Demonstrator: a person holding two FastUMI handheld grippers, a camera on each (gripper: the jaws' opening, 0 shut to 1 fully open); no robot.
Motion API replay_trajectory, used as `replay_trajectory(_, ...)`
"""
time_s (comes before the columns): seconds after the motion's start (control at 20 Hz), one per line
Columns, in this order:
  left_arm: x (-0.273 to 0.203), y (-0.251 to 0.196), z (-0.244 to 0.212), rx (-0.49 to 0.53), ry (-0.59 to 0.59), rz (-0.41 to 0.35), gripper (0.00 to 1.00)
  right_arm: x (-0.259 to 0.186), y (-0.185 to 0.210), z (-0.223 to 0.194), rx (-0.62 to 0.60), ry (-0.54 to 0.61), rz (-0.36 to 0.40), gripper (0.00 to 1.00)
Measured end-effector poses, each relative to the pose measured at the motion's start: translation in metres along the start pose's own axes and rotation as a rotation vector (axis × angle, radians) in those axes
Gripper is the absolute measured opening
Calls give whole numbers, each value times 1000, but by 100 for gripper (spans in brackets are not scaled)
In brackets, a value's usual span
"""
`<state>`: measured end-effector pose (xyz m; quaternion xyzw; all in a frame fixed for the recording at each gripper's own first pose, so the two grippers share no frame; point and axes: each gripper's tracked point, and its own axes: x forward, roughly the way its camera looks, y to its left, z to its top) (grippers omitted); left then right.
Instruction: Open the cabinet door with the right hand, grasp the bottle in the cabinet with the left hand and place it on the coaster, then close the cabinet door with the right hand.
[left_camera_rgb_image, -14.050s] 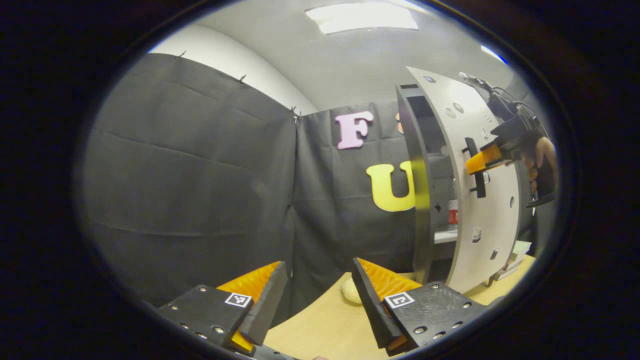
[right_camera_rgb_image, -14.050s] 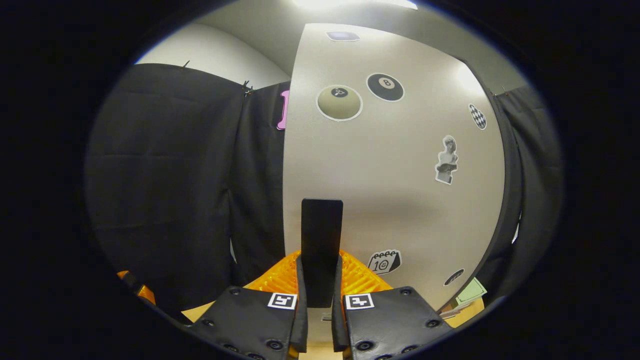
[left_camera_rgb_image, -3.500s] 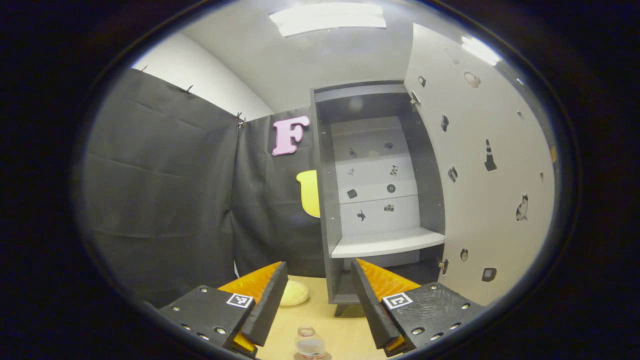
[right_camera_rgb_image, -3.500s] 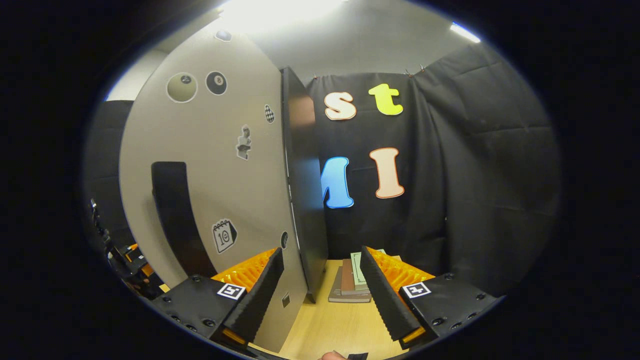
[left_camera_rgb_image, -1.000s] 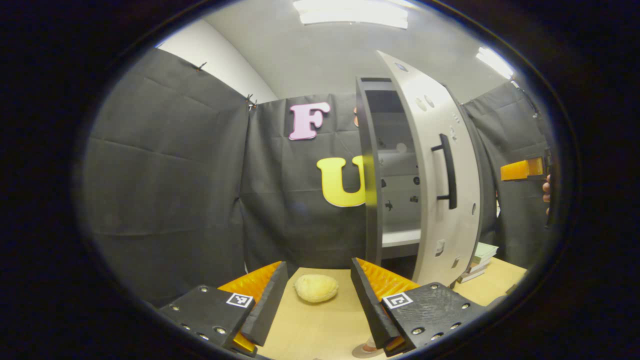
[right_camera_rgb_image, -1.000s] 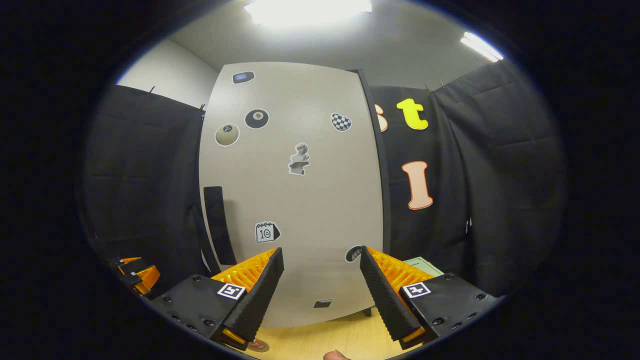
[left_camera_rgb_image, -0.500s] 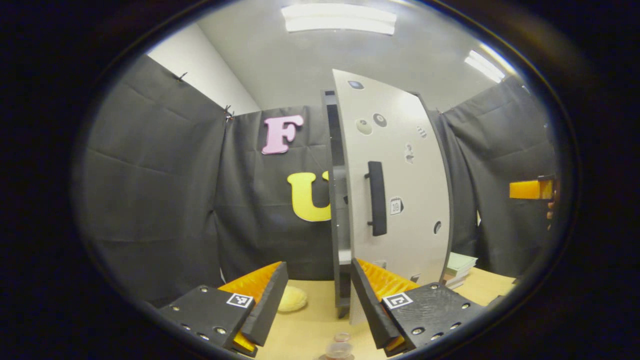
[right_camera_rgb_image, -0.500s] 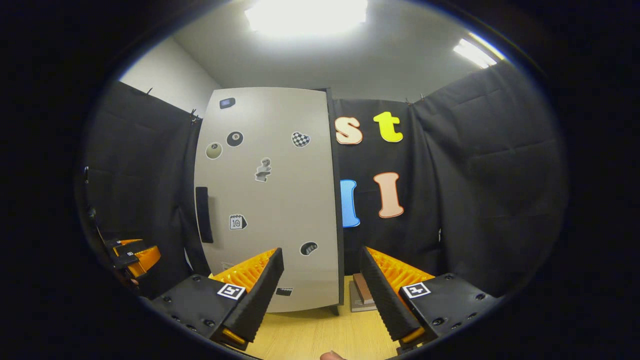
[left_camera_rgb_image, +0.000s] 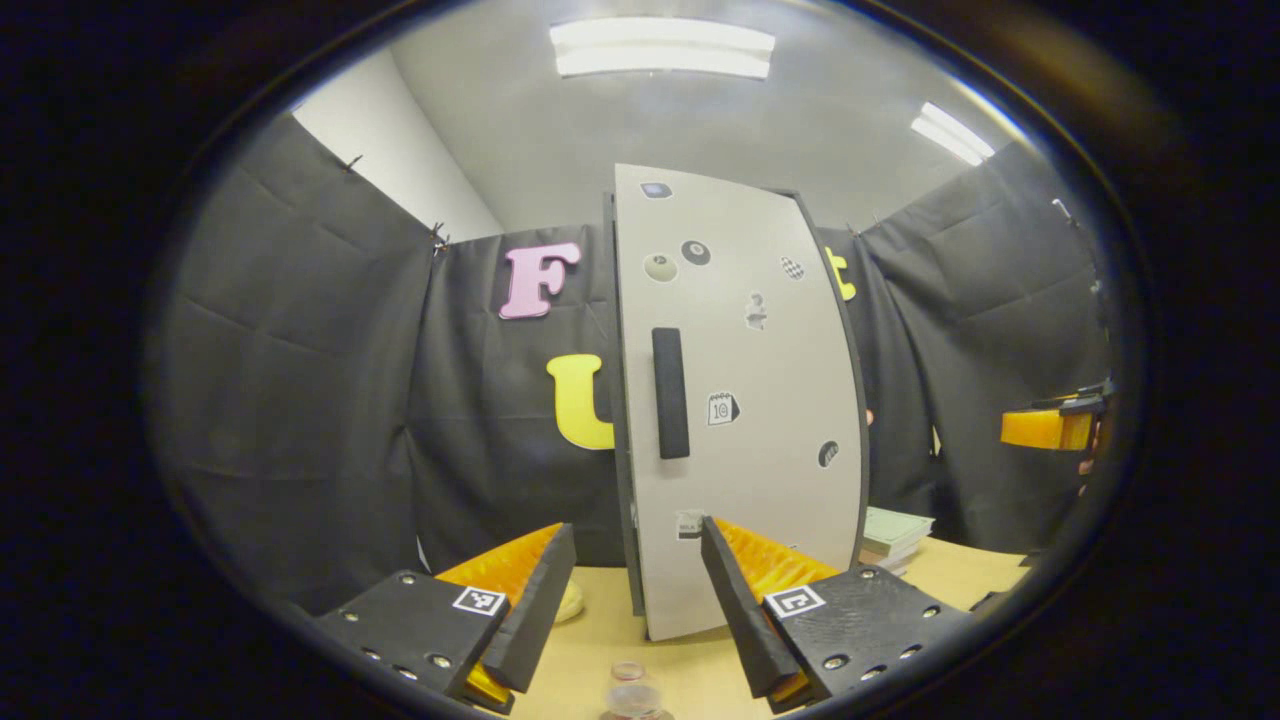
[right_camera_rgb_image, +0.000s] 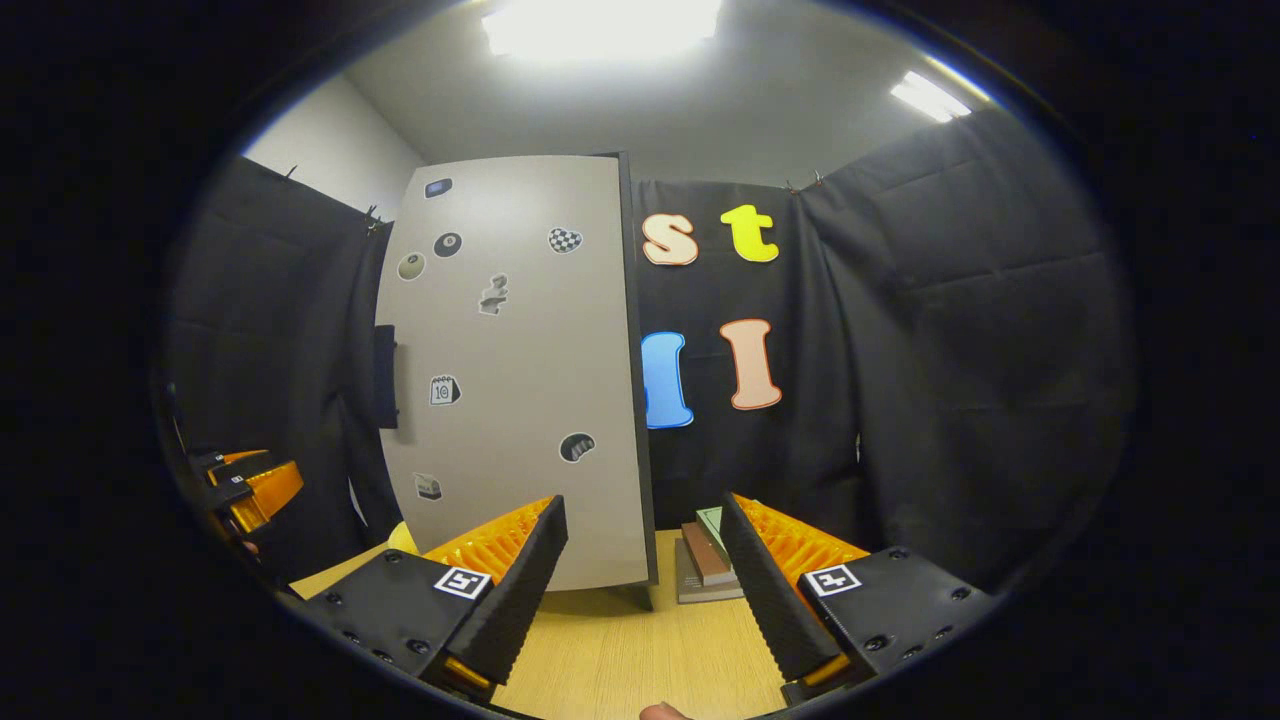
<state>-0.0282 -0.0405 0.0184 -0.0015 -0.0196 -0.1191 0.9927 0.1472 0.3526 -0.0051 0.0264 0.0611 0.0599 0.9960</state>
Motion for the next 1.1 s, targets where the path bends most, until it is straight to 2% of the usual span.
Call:
replay_trajectory(0.55,-12,21,5,5,5,65,76,-1,14,19,-40,-48,48,98)
replay_trajectory(0.65,-11,26,6,6,8,74,78,-1,17,20,-38,-47,55,98)
replay_trajectory(0.8,-12,31,5,9,17,86,76,0,18,19,-43,-38,57,98)
replay_trajectory(0.85,-11,33,4,9,22,90,81,1,20,20,-40,-39,60,98)
replay_trajectory(0.95,-10,38,2,3,26,96,76,1,21,24,-40,-42,59,98)
replay_trajectory(1.1,-7,43,3,-5,27,102,76,4,24,25,-46,-40,61,98)
